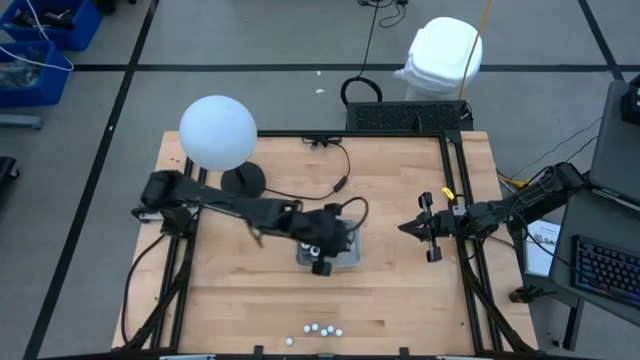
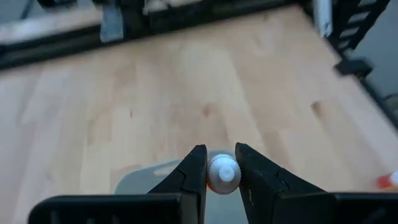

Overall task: Pick & Place food coloring
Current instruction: Put the small orange food coloring bottle into the gray bin

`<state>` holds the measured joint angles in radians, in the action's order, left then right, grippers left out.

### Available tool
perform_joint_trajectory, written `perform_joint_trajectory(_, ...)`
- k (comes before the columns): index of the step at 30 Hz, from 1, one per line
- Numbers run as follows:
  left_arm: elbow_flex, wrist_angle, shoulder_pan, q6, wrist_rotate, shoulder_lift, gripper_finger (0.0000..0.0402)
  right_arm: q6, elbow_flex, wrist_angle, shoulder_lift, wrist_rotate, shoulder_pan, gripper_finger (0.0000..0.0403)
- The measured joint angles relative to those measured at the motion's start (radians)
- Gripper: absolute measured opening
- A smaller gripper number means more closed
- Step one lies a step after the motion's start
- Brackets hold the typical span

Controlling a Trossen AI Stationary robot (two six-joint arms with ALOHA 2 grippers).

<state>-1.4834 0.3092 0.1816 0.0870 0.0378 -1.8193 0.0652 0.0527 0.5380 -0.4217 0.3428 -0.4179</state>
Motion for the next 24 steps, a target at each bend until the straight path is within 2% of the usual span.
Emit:
perform_joint_trajectory(5, 0.006, -0.039, -0.065, 0.022, -0.019, -0.079, 0.007, 0.004, 0.0, 0.003, 0.0, 0.0, 0.0, 0.0)
perform_joint_trajectory(12, 0.007, -0.075, -0.103, 0.077, -0.045, -0.19, 0.0077, 0.033, 0.0, 0.004, -0.001, 0.0, 0.0, 0.0)
perform_joint_trajectory(17, 0.008, -0.072, -0.118, 0.115, 0.015, -0.199, 0.0076, 0.033, 0.0, 0.012, -0.001, 0.0, 0.0, 0.0)
perform_joint_trajectory(24, 0.007, -0.068, -0.149, 0.13, -0.009, -0.207, 0.0076, 0.033, 0.0, 0.014, 0.0, 0.0, 0.0, 0.0)
